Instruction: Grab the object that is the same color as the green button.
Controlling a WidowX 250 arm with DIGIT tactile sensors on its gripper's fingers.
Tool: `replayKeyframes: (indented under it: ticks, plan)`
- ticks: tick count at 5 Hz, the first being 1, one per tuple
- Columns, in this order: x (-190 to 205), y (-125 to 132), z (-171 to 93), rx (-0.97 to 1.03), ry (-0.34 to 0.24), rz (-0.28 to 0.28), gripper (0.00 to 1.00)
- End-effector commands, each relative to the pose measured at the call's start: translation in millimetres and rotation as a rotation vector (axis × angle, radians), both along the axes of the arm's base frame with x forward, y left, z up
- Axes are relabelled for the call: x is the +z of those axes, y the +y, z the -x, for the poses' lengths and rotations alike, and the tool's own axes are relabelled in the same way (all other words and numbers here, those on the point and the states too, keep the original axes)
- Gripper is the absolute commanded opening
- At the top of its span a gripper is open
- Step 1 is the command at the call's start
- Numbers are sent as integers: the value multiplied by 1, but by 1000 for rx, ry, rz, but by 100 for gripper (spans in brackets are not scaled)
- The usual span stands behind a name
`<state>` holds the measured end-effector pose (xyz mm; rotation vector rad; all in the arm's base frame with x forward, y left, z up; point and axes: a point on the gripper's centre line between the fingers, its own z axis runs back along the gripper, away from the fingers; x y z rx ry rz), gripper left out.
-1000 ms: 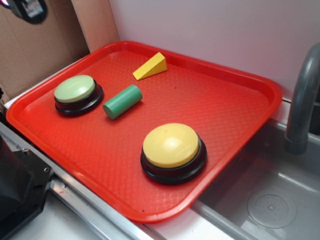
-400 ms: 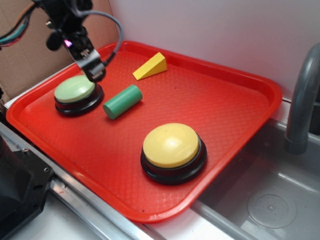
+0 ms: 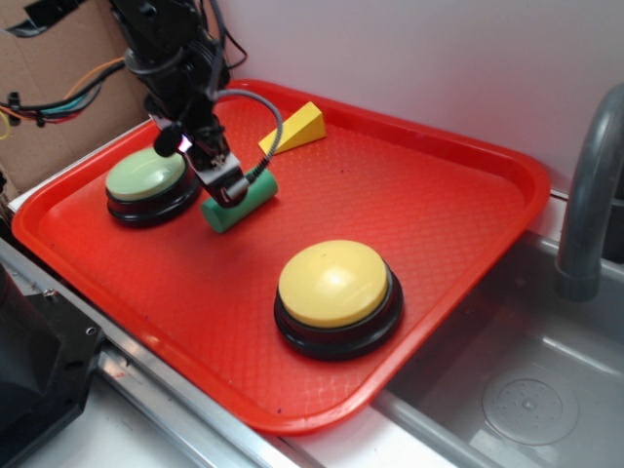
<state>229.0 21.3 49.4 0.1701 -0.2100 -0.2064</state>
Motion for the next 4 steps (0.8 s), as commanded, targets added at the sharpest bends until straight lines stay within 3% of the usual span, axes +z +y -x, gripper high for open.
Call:
replayKeyframes:
  ticks: [1,2,3,4]
  plan:
    - [-15,-3,-24,-29,-30,10,100]
    - [-20,0,-28,-45,-22,18,100]
    - [-19,5,-33,-59,6,28,0]
    - [-19,8,-35,-60,7,44,0]
